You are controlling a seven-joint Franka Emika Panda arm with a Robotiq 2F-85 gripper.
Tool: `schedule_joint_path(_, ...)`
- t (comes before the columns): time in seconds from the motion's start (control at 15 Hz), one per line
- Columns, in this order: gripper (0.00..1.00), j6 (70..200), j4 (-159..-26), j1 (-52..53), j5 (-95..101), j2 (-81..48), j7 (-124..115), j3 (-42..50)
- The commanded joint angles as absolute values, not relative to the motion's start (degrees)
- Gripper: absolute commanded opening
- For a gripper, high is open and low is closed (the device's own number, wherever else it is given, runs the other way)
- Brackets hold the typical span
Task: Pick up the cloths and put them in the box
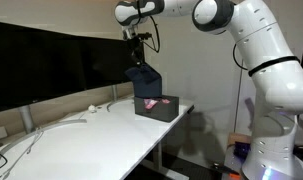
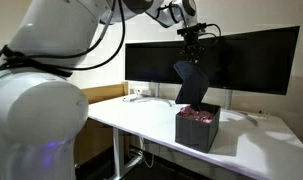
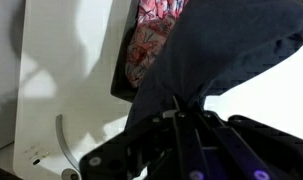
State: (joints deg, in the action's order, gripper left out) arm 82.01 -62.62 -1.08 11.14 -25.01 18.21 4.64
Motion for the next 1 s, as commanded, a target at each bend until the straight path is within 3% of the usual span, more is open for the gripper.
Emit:
schedule_joint_path(0.0, 0.04, 86.2, -65.9, -1.4, 10.7, -25.0, 16.3, 4.8)
schedule_joint_path(0.93, 0.04, 89.5, -78.3, -3.0, 14.2, -27.6, 16.2, 4.8)
